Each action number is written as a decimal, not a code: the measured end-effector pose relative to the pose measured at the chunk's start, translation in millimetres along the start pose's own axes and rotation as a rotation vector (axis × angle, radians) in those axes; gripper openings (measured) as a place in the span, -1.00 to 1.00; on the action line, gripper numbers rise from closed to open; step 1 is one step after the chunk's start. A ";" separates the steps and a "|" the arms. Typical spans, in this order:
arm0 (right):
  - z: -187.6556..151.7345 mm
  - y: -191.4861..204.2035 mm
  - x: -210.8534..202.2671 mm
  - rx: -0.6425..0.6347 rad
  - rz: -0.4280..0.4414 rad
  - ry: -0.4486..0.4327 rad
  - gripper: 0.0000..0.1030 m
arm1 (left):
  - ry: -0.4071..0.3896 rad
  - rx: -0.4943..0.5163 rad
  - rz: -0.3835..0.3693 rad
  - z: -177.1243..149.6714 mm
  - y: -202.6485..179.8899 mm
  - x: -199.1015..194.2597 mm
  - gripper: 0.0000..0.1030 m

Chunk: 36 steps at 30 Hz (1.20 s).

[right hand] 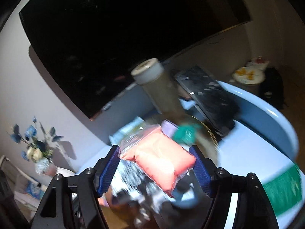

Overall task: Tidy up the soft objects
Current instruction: 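Open both tools to drop the white shoe and pink bag into the bowl, then move both open tools back over the empty desk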

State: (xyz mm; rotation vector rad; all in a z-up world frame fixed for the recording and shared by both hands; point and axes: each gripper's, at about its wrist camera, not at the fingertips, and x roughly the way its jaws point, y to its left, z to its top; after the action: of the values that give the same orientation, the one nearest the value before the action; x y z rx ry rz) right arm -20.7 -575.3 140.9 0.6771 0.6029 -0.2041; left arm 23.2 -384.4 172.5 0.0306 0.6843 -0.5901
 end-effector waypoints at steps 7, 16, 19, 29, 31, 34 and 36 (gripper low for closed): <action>12.3 -10.2 25.4 -0.005 -0.007 0.075 0.52 | -0.047 -0.016 -0.021 7.3 13.5 -1.4 0.70; -7.9 -10.7 -0.1 -0.040 -0.028 0.080 0.72 | -0.064 0.019 0.016 -10.9 16.6 -36.3 0.70; -13.8 -5.3 -17.4 -0.035 -0.009 0.071 0.73 | -0.084 0.011 0.023 -18.1 24.7 -59.0 0.70; -97.0 35.2 -49.6 -0.152 -0.048 0.097 0.91 | -0.108 -0.040 0.175 -69.0 72.3 -122.6 0.70; -116.8 47.8 -48.0 -0.192 -0.056 0.116 0.91 | -0.109 -0.052 0.201 -78.2 85.5 -132.7 0.70; -143.1 67.7 -42.6 -0.234 -0.039 0.159 0.91 | -0.106 -0.079 0.228 -88.7 105.9 -145.0 0.70; -159.7 83.4 -40.2 -0.263 -0.023 0.179 0.91 | -0.108 -0.094 0.248 -95.5 118.4 -153.3 0.70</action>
State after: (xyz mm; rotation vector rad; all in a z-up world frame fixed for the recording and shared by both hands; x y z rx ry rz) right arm -95.6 -409.5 109.6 0.4362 0.7935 -0.0829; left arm -65.8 -187.5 171.2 -0.0043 0.5916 -0.3188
